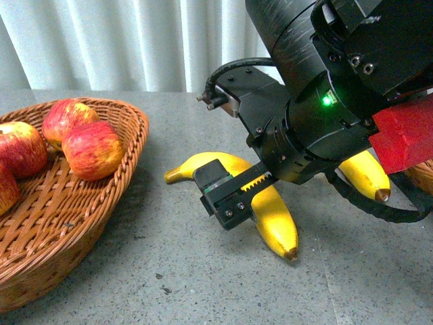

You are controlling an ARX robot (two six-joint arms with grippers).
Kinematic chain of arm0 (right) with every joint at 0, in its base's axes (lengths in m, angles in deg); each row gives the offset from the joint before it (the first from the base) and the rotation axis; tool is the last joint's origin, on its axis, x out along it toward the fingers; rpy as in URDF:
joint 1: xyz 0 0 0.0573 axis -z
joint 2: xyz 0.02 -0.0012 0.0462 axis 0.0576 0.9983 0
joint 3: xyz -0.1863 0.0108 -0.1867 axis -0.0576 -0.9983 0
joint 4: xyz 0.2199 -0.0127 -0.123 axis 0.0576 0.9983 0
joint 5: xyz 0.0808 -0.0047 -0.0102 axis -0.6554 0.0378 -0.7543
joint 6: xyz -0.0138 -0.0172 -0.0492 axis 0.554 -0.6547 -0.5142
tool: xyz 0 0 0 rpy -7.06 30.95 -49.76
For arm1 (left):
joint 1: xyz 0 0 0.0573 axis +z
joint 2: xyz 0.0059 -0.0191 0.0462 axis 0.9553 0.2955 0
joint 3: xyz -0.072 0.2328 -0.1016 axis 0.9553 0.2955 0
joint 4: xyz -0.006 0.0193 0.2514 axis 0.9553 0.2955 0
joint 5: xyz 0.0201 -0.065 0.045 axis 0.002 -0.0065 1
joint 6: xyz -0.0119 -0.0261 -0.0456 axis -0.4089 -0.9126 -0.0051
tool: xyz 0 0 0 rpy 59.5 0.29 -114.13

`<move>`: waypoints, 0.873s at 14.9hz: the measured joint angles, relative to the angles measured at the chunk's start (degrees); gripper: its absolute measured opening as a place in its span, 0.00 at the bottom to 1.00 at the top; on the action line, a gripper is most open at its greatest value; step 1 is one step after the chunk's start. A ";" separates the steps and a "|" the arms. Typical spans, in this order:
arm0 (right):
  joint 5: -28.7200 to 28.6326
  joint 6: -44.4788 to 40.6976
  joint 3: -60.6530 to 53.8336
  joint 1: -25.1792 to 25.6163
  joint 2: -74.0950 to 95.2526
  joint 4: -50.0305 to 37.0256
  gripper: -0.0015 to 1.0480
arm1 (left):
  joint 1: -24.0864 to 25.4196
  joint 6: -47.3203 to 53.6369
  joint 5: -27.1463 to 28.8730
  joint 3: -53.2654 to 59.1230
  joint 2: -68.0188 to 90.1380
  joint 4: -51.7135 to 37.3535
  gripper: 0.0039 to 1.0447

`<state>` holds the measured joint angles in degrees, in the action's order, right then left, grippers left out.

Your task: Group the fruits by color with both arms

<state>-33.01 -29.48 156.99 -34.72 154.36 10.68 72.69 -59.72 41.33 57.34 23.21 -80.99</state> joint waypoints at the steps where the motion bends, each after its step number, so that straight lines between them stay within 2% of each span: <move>1: -0.83 0.37 -0.22 -0.02 0.39 0.57 0.94 | 0.00 0.00 0.00 0.00 0.00 0.00 0.94; 2: -1.42 0.59 -0.68 -0.09 0.90 0.59 0.94 | 0.00 0.00 0.00 0.00 0.00 0.00 0.94; 3: -1.60 0.81 -1.09 -0.50 1.05 0.17 0.89 | 0.00 0.00 0.02 0.00 0.00 0.00 0.94; 6: -2.19 0.87 -1.09 -0.50 1.05 0.20 0.54 | 0.00 0.00 0.00 0.00 0.00 0.00 0.94; 7: -2.21 0.98 -0.28 -0.37 1.03 0.70 0.38 | 0.00 0.00 0.00 0.00 0.00 0.00 0.94; 8: -2.25 1.03 0.48 0.00 0.92 1.31 0.33 | 0.00 0.00 0.00 0.00 0.00 0.00 0.94; 13: -4.02 2.56 6.19 6.45 -3.08 3.10 0.31 | 0.00 0.02 0.00 0.00 0.00 0.00 0.94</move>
<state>-37.03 -26.92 163.18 -28.28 151.28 13.78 72.69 -59.70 41.33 57.34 23.21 -80.99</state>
